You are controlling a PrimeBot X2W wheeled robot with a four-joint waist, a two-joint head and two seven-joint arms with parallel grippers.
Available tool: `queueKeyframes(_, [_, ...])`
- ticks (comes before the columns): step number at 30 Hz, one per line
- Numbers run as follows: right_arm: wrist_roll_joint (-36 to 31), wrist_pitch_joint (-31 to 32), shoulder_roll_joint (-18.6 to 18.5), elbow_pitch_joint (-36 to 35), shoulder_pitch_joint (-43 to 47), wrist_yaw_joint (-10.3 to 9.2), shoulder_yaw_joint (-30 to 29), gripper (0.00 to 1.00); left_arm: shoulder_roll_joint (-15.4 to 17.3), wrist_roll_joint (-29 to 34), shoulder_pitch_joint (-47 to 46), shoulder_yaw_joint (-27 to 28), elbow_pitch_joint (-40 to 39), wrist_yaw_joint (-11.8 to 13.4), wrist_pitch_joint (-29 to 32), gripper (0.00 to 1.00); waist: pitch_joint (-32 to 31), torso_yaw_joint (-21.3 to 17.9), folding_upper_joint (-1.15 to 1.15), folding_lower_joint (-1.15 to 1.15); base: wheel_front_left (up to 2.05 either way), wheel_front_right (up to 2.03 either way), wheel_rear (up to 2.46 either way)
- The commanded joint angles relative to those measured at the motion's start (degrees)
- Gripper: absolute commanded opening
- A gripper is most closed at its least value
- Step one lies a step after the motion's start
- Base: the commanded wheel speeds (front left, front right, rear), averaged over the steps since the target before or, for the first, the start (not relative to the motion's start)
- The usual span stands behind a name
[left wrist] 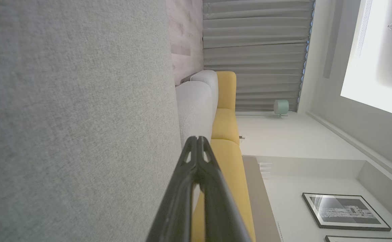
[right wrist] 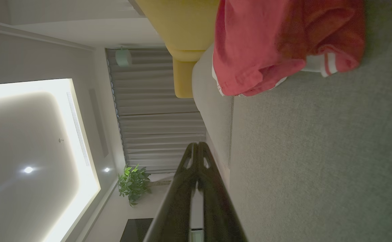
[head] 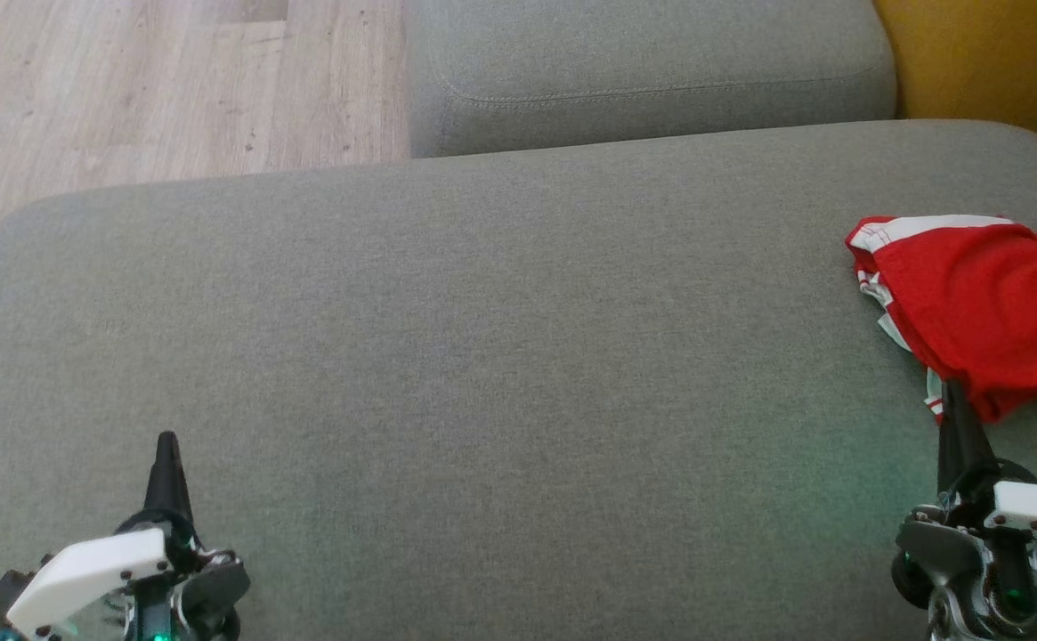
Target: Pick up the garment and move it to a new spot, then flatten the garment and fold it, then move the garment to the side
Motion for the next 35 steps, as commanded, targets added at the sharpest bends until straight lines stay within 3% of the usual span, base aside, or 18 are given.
queueKeyframes(1, [0.4, 0.3, -0.5, -1.8, -3.2, 0.45, 1.2, 0.00, 0.3, -0.1, -2.8, 2.2, -1.6, -0.4, 0.2, 0.00, 0.0, 0.0, 0.00, 0.00, 0.00, 0.00, 0.00])
queueKeyframes(35, [0.4, 0.3, -0.5, -1.8, -3.2, 0.45, 1.2, 0.00, 0.2, 0.0, -2.8, 2.4, -1.6, -0.4, 0.3, 0.00, 0.0, 0.0, 0.00, 0.00, 0.00, 0.00, 0.00])
